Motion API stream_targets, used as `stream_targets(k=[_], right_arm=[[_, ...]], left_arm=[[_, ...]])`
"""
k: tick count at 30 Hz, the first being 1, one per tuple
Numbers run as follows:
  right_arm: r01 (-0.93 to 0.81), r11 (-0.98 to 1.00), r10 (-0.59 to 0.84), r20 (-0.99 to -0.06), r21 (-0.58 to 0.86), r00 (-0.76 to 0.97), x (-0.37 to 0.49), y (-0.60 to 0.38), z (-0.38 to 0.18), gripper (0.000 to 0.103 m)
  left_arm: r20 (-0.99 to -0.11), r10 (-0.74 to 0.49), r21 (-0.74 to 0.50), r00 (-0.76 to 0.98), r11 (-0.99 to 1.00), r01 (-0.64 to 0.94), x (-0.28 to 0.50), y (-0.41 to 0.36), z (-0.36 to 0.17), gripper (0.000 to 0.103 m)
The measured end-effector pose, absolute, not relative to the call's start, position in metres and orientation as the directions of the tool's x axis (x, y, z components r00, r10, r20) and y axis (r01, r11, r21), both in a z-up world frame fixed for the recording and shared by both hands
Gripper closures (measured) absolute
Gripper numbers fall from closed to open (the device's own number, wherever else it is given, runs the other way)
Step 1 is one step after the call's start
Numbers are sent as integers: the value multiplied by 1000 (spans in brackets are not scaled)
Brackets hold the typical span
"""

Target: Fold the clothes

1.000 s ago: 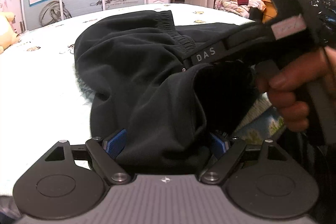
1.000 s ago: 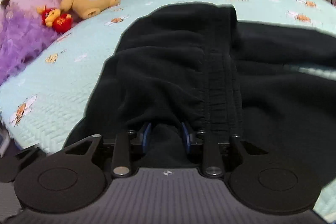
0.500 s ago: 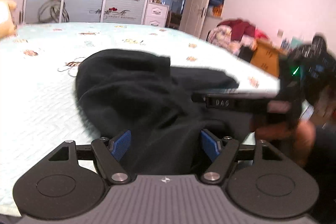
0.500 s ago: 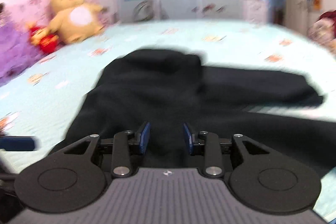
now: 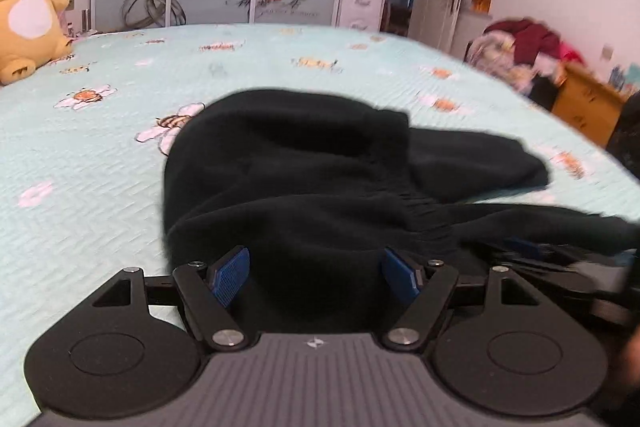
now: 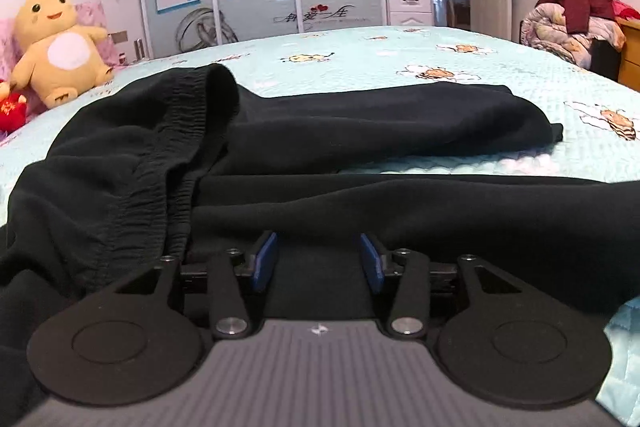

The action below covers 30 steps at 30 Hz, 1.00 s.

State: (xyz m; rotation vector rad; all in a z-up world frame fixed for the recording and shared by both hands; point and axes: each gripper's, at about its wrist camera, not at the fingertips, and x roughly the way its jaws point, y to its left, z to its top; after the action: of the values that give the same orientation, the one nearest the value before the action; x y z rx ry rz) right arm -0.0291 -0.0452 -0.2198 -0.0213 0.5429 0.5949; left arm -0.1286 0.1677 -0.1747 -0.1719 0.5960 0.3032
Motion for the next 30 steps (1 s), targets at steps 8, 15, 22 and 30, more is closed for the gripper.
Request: stream_targets(k=[8,15,22,30], right_arm=[[-563,807,570,-479,176,668,-31,-48,-222,43],[-563,811,561,-480,158,674,-33,-44,-223,41],[-560,816,551,-484,142,680,-33,-43,-223,41],[-558,823,530,-493,106,690,-35,-39,-222,41]], left_arm=[[-570,318,-62,757,903,-425,-111,176,-219,0],[-563,308,-92,767,899,-428,-114,180,-221,0],[-558,305,-100,772,899,-427,-115,178,-221,0],[-553,295,-118,779,898,-424,-115,179,-221,0]])
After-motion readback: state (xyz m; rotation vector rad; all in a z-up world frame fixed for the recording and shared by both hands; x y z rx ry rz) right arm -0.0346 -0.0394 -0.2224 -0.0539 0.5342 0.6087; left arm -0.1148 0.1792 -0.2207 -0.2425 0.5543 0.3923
